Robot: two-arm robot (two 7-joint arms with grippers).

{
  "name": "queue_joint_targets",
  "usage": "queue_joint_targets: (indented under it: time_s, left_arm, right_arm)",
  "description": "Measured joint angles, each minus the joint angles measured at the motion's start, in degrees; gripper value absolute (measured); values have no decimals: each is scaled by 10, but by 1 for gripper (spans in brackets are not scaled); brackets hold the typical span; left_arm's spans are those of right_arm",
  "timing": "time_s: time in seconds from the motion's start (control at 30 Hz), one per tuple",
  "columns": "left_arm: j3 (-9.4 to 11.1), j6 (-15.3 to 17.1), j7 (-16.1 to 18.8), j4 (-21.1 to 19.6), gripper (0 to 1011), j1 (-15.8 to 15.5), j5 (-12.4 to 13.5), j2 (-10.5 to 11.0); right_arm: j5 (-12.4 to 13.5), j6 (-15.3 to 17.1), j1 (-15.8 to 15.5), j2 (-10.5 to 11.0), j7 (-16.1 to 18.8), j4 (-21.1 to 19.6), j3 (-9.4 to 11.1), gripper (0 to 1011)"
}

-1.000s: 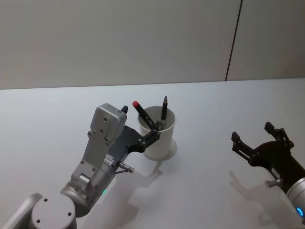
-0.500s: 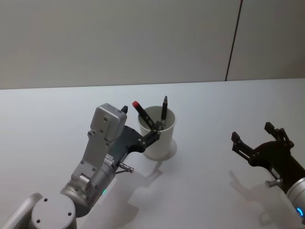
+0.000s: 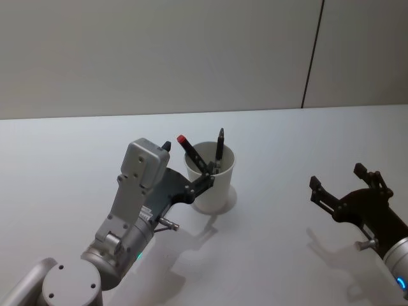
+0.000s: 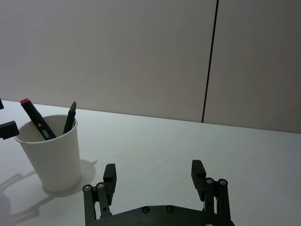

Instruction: Place the pen into the pen holder.

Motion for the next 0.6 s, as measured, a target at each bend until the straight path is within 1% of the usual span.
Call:
queue_joint_targets:
  time_s: [0.6]
  left_arm:
    - [0, 0, 0, 0, 1004, 0, 0, 0]
  right_arm:
    - [0, 0, 0, 0, 0, 0, 0, 1002]
